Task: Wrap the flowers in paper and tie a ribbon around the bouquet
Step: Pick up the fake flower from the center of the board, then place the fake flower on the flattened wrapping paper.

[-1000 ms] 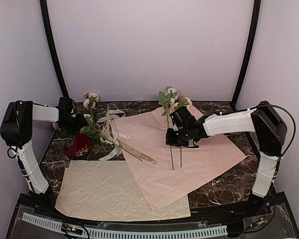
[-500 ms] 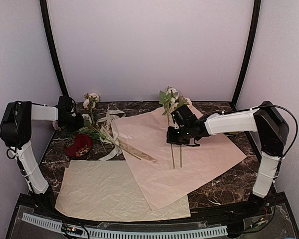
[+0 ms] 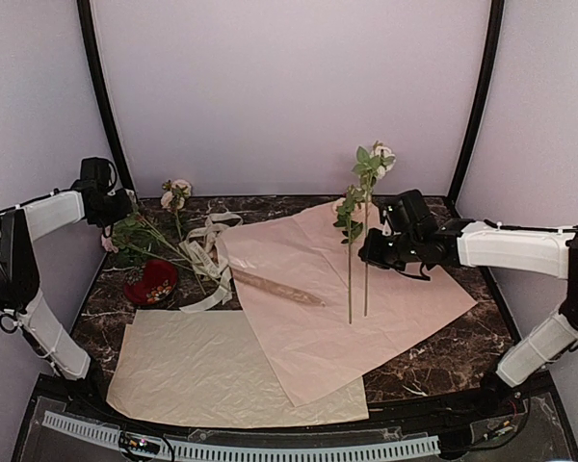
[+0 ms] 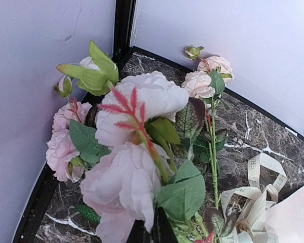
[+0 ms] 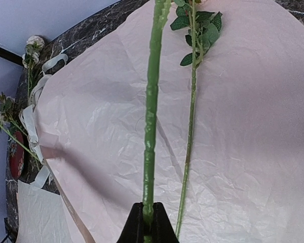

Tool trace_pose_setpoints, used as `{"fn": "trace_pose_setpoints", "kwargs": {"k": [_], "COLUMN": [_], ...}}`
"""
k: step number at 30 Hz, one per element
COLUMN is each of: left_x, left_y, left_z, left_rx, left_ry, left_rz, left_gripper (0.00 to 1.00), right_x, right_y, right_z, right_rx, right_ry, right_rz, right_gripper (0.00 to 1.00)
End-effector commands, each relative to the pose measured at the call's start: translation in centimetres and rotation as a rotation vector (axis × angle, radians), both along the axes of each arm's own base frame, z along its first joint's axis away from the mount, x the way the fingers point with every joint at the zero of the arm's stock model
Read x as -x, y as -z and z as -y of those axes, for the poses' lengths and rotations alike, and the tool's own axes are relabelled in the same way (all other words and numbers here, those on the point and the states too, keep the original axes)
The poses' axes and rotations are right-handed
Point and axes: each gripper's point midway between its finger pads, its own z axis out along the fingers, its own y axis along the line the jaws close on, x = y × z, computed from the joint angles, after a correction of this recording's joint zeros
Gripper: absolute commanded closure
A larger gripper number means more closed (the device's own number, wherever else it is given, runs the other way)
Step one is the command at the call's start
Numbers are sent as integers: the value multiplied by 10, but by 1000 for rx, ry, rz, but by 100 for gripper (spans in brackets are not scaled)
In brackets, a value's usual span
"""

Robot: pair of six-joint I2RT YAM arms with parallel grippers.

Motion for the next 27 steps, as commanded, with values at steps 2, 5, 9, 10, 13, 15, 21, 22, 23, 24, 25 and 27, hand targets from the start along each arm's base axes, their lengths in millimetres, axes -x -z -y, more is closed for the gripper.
{"fn": "trace_pose_setpoints", "kwargs": {"k": [2, 5, 9, 10, 13, 15, 21, 22, 23, 24, 25, 27], "left_x": [5, 4, 9, 11, 19, 24, 36, 39, 41, 44, 47, 52], "left_y": [-37, -65, -102, -110, -132, -147, -191, -198, -207, -216, -226, -242], "left_z": [-7, -6, -1, 1, 8, 14, 41, 48, 54, 60, 67, 82], "left_rx": [-69, -86, -98, -102, -110, -111, -166, -181, -195, -207, -216, -219], "left_ry": [-6, 5, 35, 39, 65, 96, 219, 243, 266, 288, 314, 370], "left_rz": [50, 104, 177, 193, 244, 276, 369, 386, 407, 432, 457, 503], "left_gripper": [100, 100, 100, 100, 100, 100, 100, 100, 100, 100, 100, 100], "right_x": [9, 16, 6, 0, -17, -23, -27, -26, -26, -29, -32, -34], "right_y": [-12, -25, -24, -10, 18, 28, 61, 64, 63, 54, 44, 28], "right_z": [-13, -40, -46, -40, -35, -37, -36, -34, -32, -32, -34, -38], "right_rx": [-96, -185, -171, -125, -23, -6, 64, 79, 88, 89, 90, 98], "right_ry": [-83, -227, -219, -168, -98, -82, -77, -76, -73, -74, -82, -126], "right_rz": [27, 56, 62, 22, -36, -52, -116, -124, -121, -100, -74, -25], "right_gripper": [100, 100, 100, 100, 100, 100, 58, 51, 46, 39, 33, 24]}}
